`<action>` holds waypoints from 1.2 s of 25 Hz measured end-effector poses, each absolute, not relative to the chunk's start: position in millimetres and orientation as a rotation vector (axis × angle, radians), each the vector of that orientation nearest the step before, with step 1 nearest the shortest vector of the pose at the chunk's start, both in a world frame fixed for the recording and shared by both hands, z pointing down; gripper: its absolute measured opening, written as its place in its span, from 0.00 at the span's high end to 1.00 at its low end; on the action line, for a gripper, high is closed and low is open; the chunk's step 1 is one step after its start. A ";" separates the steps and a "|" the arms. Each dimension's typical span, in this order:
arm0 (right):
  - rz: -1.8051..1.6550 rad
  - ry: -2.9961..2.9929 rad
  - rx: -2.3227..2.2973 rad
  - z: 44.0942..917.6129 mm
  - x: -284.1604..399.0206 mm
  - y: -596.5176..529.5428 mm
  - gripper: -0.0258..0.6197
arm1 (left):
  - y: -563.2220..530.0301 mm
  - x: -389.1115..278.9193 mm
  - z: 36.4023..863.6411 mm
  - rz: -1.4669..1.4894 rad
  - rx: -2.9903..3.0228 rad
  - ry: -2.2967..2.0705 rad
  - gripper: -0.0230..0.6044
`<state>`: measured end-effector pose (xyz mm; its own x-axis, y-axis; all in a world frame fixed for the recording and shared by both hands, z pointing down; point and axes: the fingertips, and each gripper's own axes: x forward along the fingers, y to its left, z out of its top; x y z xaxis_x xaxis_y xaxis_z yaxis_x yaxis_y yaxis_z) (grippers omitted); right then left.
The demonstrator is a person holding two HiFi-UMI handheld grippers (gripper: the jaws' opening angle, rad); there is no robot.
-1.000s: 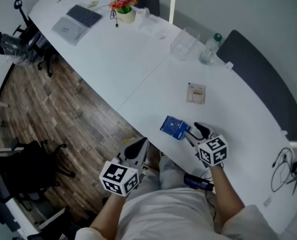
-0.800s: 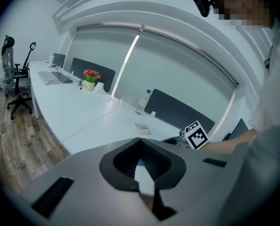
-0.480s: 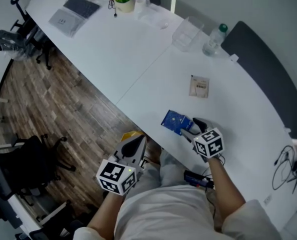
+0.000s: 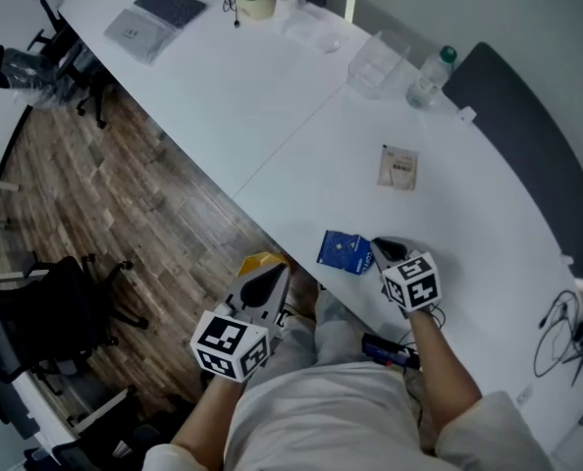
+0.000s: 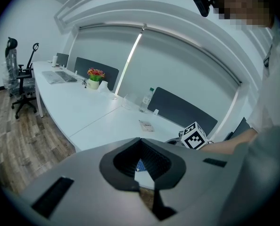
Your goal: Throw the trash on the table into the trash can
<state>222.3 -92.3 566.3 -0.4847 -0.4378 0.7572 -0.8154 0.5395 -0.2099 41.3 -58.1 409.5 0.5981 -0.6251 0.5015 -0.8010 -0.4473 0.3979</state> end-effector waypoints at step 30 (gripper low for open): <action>0.687 -2.395 1.141 456.2 194.9 -111.5 0.91 | -35.0 4.4 367.4 0.220 2.230 -1.293 0.96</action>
<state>194.9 -111.5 456.2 -0.5879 -0.6010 0.5414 -0.7966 0.5464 -0.2584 4.4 -35.0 367.4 0.5243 -0.7525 0.3987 -0.8419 -0.3877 0.3753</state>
